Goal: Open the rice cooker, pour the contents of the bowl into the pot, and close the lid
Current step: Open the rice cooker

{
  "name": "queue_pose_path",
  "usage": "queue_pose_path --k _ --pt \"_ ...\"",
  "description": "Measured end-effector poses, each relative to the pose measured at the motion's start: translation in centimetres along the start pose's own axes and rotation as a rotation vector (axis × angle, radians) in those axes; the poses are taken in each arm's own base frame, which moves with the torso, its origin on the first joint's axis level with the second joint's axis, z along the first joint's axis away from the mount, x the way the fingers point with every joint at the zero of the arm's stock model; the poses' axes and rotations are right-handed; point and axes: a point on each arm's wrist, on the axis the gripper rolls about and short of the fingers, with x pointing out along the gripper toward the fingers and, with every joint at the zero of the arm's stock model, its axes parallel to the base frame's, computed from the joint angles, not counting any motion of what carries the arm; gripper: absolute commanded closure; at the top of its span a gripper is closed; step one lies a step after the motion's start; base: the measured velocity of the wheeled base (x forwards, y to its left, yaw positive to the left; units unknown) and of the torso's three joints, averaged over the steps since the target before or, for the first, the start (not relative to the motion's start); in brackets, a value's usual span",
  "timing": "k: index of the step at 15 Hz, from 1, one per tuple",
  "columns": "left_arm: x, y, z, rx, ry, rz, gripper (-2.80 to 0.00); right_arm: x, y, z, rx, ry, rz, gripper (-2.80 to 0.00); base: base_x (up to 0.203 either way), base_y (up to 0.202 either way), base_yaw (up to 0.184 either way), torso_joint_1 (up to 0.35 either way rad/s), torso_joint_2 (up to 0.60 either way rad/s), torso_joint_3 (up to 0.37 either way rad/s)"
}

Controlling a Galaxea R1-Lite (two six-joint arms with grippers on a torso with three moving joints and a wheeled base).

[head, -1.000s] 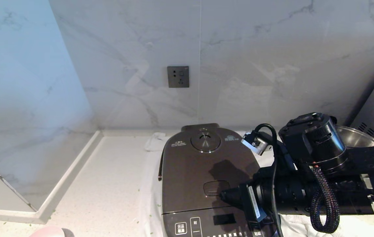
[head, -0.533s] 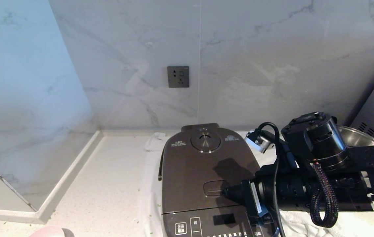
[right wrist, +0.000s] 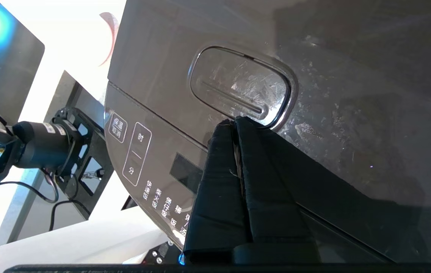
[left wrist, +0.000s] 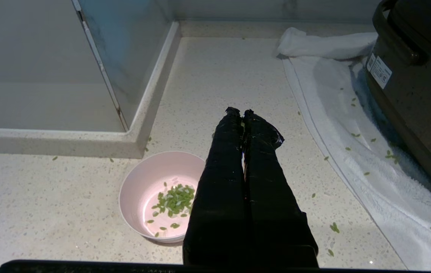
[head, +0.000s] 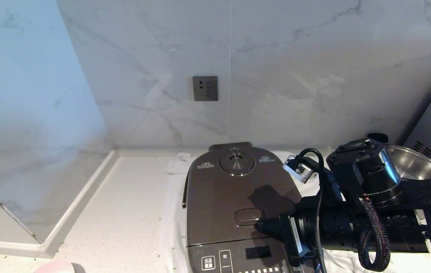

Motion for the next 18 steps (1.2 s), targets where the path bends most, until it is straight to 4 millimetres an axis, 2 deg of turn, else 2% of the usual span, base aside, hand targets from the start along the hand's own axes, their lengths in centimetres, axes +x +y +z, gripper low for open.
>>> queue_pose_path --k 7,18 --pt "0.0 0.0 0.0 0.002 0.000 0.000 0.00 -0.4 0.5 1.3 -0.009 -0.047 0.013 0.00 0.000 0.000 0.000 0.000 0.00 0.000" --pt "0.0 0.0 0.0 0.000 0.000 -0.001 0.00 -0.2 -0.2 0.8 0.004 -0.011 0.030 0.00 0.000 0.000 0.000 0.000 0.00 0.000"
